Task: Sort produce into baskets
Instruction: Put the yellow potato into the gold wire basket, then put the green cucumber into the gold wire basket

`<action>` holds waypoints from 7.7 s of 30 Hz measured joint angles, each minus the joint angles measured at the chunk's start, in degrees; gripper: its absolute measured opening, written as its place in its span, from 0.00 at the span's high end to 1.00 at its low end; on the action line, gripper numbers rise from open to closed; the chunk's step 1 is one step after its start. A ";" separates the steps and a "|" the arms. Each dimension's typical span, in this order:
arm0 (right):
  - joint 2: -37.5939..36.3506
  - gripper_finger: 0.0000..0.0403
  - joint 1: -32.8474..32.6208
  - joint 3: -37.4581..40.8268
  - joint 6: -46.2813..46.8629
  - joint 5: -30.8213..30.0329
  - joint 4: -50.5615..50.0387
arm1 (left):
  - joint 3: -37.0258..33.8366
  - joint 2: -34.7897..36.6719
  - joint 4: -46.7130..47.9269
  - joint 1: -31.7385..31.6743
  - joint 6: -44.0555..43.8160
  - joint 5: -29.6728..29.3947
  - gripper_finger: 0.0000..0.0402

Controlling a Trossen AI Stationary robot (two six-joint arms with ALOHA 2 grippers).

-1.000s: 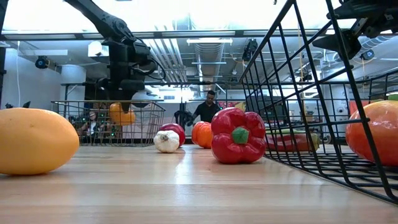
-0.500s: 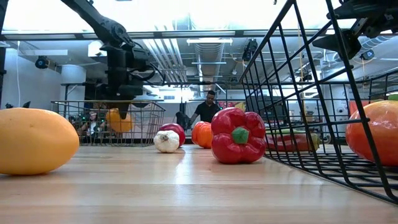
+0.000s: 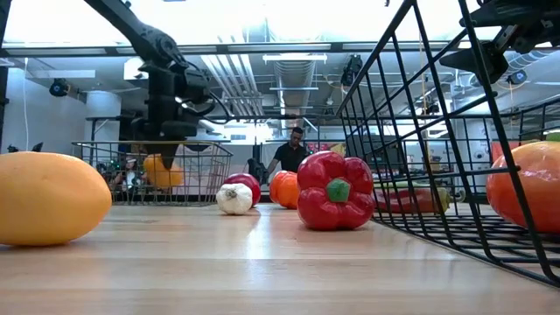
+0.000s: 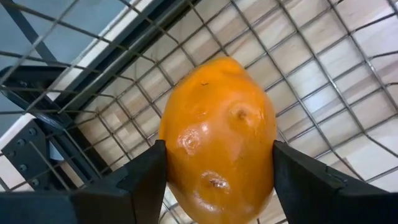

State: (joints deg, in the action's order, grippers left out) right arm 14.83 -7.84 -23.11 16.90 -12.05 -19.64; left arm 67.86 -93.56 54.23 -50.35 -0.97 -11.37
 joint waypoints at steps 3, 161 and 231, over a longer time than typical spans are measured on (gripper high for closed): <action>0.00 0.13 -0.02 0.02 0.01 0.00 0.00 | -0.94 0.00 -0.38 0.00 0.11 -0.05 0.42; 10.62 0.13 2.42 -0.37 -8.49 -31.44 18.79 | -22.58 42.32 -57.06 35.38 14.23 -9.10 0.20; 65.86 0.13 27.74 -44.78 -10.51 11.09 -32.60 | -19.04 35.52 -44.60 67.04 -5.04 -26.27 0.28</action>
State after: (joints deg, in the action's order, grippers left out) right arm 80.69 19.90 -67.89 6.39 -0.97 -52.24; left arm 48.82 -58.04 9.63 16.69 -6.01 -37.64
